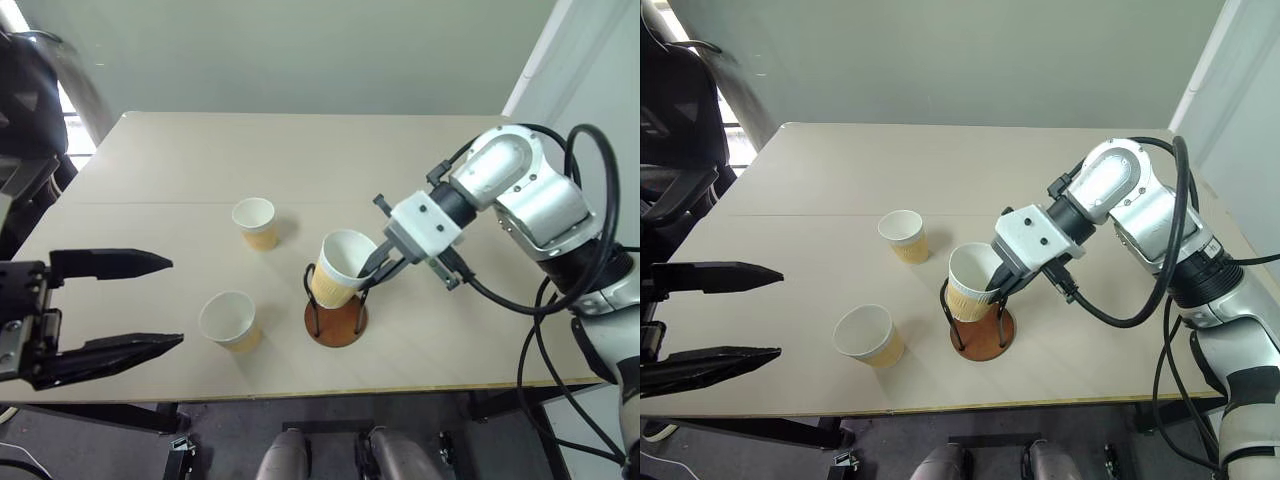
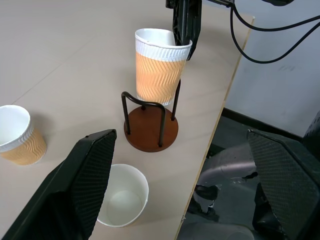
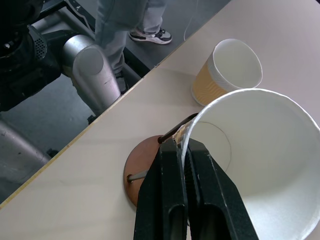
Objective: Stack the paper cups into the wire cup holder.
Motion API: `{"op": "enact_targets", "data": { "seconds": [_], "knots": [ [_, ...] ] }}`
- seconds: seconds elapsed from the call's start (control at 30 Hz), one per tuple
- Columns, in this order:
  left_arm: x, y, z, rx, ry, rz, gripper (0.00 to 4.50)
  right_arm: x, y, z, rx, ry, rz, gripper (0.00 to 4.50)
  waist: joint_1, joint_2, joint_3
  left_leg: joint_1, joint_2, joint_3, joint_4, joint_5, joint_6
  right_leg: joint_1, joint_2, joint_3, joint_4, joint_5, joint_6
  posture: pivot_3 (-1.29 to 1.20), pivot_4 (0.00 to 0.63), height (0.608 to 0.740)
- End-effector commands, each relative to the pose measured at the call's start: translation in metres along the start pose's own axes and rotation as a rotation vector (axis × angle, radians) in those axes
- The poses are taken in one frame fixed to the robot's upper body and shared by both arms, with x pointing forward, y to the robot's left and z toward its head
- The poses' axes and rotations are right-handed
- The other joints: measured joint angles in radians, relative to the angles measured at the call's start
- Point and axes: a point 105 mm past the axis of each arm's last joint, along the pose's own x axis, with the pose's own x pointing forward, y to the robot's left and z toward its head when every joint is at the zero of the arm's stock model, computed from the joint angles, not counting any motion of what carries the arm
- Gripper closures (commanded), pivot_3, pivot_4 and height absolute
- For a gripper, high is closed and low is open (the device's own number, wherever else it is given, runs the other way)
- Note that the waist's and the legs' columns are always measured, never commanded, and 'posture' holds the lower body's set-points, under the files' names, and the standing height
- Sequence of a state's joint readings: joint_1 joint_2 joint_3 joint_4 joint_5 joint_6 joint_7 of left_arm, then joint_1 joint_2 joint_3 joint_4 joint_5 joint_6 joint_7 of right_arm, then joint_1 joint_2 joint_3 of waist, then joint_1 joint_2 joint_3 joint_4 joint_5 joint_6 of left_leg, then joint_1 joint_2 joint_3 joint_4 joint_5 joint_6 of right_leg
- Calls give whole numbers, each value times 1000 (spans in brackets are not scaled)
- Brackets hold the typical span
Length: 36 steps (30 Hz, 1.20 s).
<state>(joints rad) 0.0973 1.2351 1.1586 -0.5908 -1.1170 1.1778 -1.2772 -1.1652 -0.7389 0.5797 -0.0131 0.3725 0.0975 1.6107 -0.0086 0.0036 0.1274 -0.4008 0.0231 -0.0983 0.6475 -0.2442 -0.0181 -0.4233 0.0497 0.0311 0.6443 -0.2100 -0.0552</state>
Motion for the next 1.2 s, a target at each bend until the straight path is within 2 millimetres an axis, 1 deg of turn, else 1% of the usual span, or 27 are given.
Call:
{"op": "enact_targets", "data": {
  "seconds": [0.03,0.17,0.27,0.43,0.5,0.57,0.63,0.7,0.8,0.87,0.93,1.03,1.07,1.13,1.2],
  "knots": [
    [-2,-1,3,25,-6,20,0,1,-2,3,-54,27,7,4465,0,0,0,0,0,0,0,0,0,0,0,0,0,0,0,0,150,740],
    [-2,0,2,25,-1,24,0,1,-3,0,-64,42,-1,4465,0,0,0,0,0,0,0,0,0,0,0,0,0,0,0,0,150,740],
    [-2,0,3,26,0,23,0,0,-5,-1,-65,47,-8,3878,0,0,0,0,0,0,0,0,0,0,0,0,0,0,0,0,150,740],
    [-2,2,3,27,3,25,0,-2,-6,-3,-66,53,-16,2249,0,0,0,0,0,0,0,0,-1,0,0,0,0,0,0,0,150,740],
    [-2,3,3,27,6,25,0,-4,-8,-4,-67,59,-25,1532,0,0,0,0,0,0,0,0,-1,0,0,0,0,0,0,0,150,740],
    [-2,4,-1,22,31,25,0,-8,-10,-4,-65,64,-38,824,0,0,0,0,0,0,0,0,-1,0,0,0,0,0,0,0,150,740],
    [-2,6,-10,18,97,22,0,-15,-12,-5,-61,69,-63,120,-1,0,0,0,0,0,0,0,-1,0,0,0,0,0,0,0,150,740],
    [0,10,-19,21,168,7,0,-29,-13,-5,-33,61,-105,31,0,0,0,0,0,0,0,-1,-1,0,0,0,0,0,-1,0,150,740],
    [2,17,-39,48,313,-28,0,-64,-14,0,84,-14,-212,31,5,0,0,-2,0,0,0,-1,-1,-2,0,0,-1,-1,-1,0,150,740],
    [5,20,-48,75,368,-60,0,-85,-7,2,153,-50,-265,31,9,0,0,-4,0,0,0,-1,-1,-2,0,0,-2,-1,-1,0,150,740],
    [12,27,-52,109,382,-85,0,-101,8,-1,224,-50,-302,31,14,-1,0,-4,0,0,0,-2,-2,-2,0,0,-2,-2,-2,0,150,740],
    [21,32,-54,136,392,-146,0,-113,25,-2,297,-43,-331,31,19,-2,-1,-4,0,-1,0,-5,-4,-2,0,0,-1,-3,-2,0,150,740],
    [23,32,-55,139,398,-175,0,-114,29,-1,311,-40,-338,31,19,-2,-1,-3,0,0,0,-5,-4,-2,0,0,-1,-3,-2,0,150,740],
    [27,39,-57,167,423,-211,0,-115,36,2,328,-43,-351,31,13,-2,-1,-3,1,0,0,-5,-5,-2,0,0,-1,-1,2,0,150,740],
    [30,45,-60,187,443,-228,0,-114,38,5,336,-48,-360,31,9,-1,-1,-2,1,0,-1,-5,-5,-3,1,0,0,1,4,0,150,740]
  ]
}}
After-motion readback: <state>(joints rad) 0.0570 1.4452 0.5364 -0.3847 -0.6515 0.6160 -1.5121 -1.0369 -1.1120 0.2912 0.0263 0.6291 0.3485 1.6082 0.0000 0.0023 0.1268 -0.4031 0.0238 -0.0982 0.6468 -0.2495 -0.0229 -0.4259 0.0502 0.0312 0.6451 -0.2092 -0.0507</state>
